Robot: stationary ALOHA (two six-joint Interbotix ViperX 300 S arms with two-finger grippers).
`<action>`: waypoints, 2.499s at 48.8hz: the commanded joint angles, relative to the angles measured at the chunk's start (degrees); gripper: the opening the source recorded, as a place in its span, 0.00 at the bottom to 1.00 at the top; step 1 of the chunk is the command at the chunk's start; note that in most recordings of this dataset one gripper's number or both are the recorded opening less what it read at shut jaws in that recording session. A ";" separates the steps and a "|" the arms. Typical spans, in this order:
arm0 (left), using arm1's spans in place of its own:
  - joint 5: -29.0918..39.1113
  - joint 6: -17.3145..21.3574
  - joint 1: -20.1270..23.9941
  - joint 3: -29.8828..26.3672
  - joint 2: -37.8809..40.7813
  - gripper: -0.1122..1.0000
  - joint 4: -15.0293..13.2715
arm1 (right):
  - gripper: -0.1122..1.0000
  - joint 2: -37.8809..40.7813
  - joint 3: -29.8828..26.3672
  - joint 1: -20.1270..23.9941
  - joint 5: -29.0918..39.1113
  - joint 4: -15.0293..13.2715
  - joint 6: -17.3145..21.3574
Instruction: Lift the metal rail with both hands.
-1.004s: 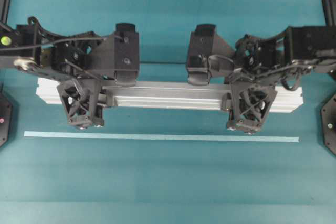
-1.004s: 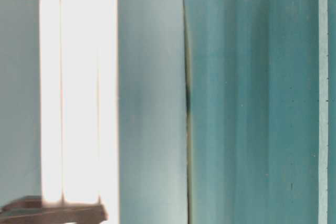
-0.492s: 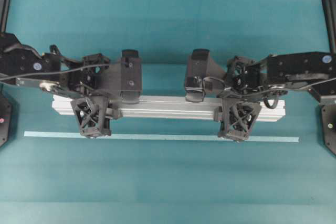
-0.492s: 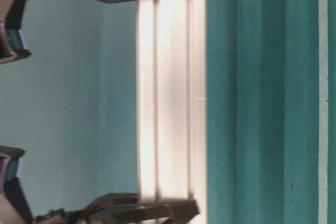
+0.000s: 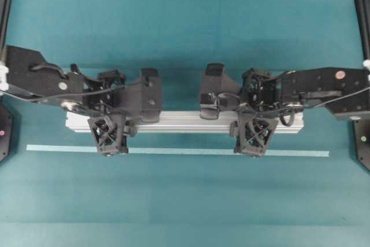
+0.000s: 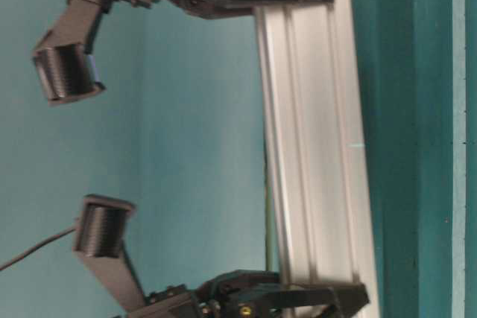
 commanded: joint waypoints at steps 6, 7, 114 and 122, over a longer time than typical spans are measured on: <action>-1.85 -0.53 0.09 -0.18 1.14 0.42 0.09 | 0.45 1.58 0.88 -0.18 -3.87 0.09 -0.53; -1.85 -0.53 0.09 -0.18 1.23 0.42 0.00 | 0.45 1.76 0.97 -0.09 -4.04 0.09 -0.53; -9.67 -2.02 -4.04 2.11 5.63 0.42 0.00 | 0.45 6.15 8.17 1.05 -14.59 1.85 -0.53; -10.11 -2.02 -4.04 2.20 5.71 0.42 0.00 | 0.45 6.06 8.17 0.97 -14.59 1.85 -0.62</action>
